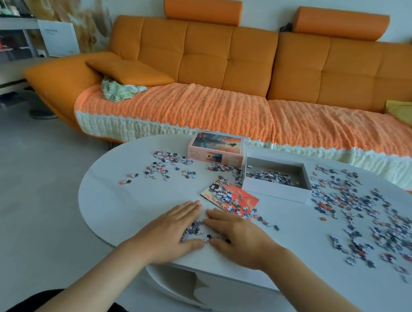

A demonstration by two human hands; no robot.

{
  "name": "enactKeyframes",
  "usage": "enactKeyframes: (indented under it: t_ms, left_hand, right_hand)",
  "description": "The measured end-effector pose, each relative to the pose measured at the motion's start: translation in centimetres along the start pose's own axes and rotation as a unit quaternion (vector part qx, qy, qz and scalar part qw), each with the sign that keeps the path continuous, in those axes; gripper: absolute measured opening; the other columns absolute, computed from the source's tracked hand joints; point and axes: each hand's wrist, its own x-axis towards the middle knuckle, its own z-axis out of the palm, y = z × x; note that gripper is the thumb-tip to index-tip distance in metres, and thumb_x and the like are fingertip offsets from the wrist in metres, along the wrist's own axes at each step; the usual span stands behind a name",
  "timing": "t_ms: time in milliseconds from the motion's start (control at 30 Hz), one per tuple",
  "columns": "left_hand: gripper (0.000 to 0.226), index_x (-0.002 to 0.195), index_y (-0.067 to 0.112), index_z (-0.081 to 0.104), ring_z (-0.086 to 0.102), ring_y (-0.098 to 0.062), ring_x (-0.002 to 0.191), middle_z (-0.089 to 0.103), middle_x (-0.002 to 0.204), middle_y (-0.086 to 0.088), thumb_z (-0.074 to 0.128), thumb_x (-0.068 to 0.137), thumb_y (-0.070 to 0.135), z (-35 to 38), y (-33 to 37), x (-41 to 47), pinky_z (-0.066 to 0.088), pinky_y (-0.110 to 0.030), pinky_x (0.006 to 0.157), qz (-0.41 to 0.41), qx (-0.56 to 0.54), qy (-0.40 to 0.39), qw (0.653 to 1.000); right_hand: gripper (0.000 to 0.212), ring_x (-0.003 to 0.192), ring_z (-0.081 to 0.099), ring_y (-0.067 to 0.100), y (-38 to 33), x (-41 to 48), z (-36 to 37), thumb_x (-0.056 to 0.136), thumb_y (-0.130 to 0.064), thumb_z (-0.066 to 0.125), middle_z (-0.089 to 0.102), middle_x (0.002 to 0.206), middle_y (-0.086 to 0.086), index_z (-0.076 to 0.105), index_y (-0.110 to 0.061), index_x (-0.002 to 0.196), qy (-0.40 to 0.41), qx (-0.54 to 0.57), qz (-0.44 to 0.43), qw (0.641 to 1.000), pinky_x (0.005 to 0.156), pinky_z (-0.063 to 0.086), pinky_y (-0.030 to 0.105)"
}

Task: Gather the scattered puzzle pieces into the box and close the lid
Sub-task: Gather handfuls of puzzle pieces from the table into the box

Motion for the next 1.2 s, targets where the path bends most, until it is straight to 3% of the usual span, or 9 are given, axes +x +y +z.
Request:
enactKeyframes:
  t_ms: [167, 267, 433, 533, 700, 800, 933, 1100, 1200]
  left_hand:
    - [0.086, 0.154, 0.027, -0.008, -0.022, 0.005, 0.140, -0.020, 0.153, 0.021, 0.027, 0.089, 0.072, 0.2, 3.2, 1.8, -0.008, -0.019, 0.116, 0.022, 0.001, -0.010, 1.000]
    - [0.086, 0.154, 0.028, -0.009, -0.026, 0.005, 0.140, -0.023, 0.155, 0.019, 0.027, 0.090, 0.073, 0.9, 4.9, 3.6, -0.007, -0.023, 0.117, 0.044, -0.001, -0.001, 0.999]
    - [0.083, 0.154, 0.032, -0.004, -0.018, 0.002, 0.144, -0.011, 0.160, 0.018, 0.030, 0.090, 0.071, 1.2, 5.9, 6.3, 0.001, -0.032, 0.120, 0.038, -0.047, 0.007, 0.998]
    - [0.067, 0.154, 0.029, 0.015, 0.010, -0.009, 0.147, 0.016, 0.160, 0.010, 0.027, 0.097, 0.061, 0.1, 5.9, 7.9, 0.015, -0.040, 0.120, 0.029, -0.069, 0.121, 0.990]
    - [0.047, 0.140, 0.016, 0.043, 0.032, -0.025, 0.133, 0.041, 0.144, -0.005, 0.030, 0.102, 0.039, -1.8, 3.7, 9.9, 0.029, -0.041, 0.109, -0.179, 0.005, 0.116, 0.977]
    - [0.038, 0.102, 0.017, 0.066, 0.037, -0.028, 0.124, 0.051, 0.127, -0.004, 0.033, 0.101, 0.034, -1.5, 3.2, 10.5, 0.035, -0.041, 0.101, -0.205, -0.048, 0.090, 0.973]
    - [0.036, 0.079, 0.010, 0.063, 0.040, -0.027, 0.122, 0.057, 0.124, -0.002, 0.041, 0.098, 0.031, -1.1, 3.9, 11.5, 0.036, -0.040, 0.100, -0.214, -0.123, 0.115, 0.962]
    - [0.009, 0.097, 0.021, 0.059, 0.057, -0.012, 0.082, 0.062, 0.090, 0.006, 0.053, 0.095, 0.026, -2.3, 4.2, 11.6, 0.043, -0.028, 0.074, -0.238, -0.281, 0.140, 0.919]
    - [0.017, 0.108, 0.022, 0.059, 0.058, -0.013, 0.085, 0.062, 0.104, 0.003, 0.060, 0.091, 0.024, -2.8, 3.9, 11.6, 0.043, -0.028, 0.068, -0.272, -0.350, 0.139, 0.886]
  right_hand:
    - [0.042, 0.128, 0.049, 0.006, 1.7, -2.1, -1.1, 0.087, -0.034, 0.061, 0.051, 0.143, -0.011, 0.064, -0.025, 0.127, 0.033, 0.021, 0.019, 0.999, 0.110, 0.035, 0.022]
    - [0.027, 0.099, 0.065, 0.010, 2.5, -2.4, -1.9, 0.082, -0.031, 0.061, 0.070, 0.112, -0.013, 0.072, -0.027, 0.107, 0.054, 0.047, 0.021, 0.997, 0.086, 0.052, 0.033]
    - [0.022, 0.090, 0.067, 0.002, 4.2, -2.5, -3.6, 0.082, -0.021, 0.065, 0.074, 0.097, -0.014, 0.077, -0.028, 0.099, 0.117, 0.140, 0.075, 0.980, 0.085, 0.052, 0.021]
    - [0.016, 0.084, 0.064, -0.005, 5.4, -1.6, -4.7, 0.087, -0.022, 0.064, 0.074, 0.095, -0.015, 0.077, -0.028, 0.094, 0.175, 0.165, 0.116, 0.964, 0.081, 0.051, 0.016]
    - [0.034, 0.113, 0.055, 0.016, 8.2, -0.5, -5.1, 0.090, -0.050, 0.054, 0.062, 0.123, -0.009, 0.065, -0.034, 0.117, 0.103, -0.002, 0.215, 0.971, 0.098, 0.045, 0.037]
    - [0.047, 0.121, 0.044, 0.022, 8.2, -0.3, -4.6, 0.085, -0.056, 0.053, 0.049, 0.135, -0.002, 0.059, -0.033, 0.126, 0.052, -0.041, 0.224, 0.972, 0.106, 0.035, 0.042]
    - [0.048, 0.121, 0.039, 0.024, 7.8, 0.0, -4.7, 0.084, -0.059, 0.052, 0.044, 0.134, 0.002, 0.061, -0.032, 0.123, 0.044, -0.028, 0.224, 0.973, 0.106, 0.033, 0.042]
    - [0.049, 0.124, 0.038, 0.022, 7.9, -0.1, -5.1, 0.084, -0.059, 0.055, 0.044, 0.135, 0.000, 0.059, -0.034, 0.126, 0.042, -0.010, 0.227, 0.973, 0.108, 0.032, 0.042]
    - [0.051, 0.124, 0.039, 0.021, 7.8, -0.2, -5.2, 0.084, -0.062, 0.054, 0.045, 0.134, -0.002, 0.057, -0.037, 0.128, 0.047, -0.005, 0.223, 0.974, 0.107, 0.032, 0.041]
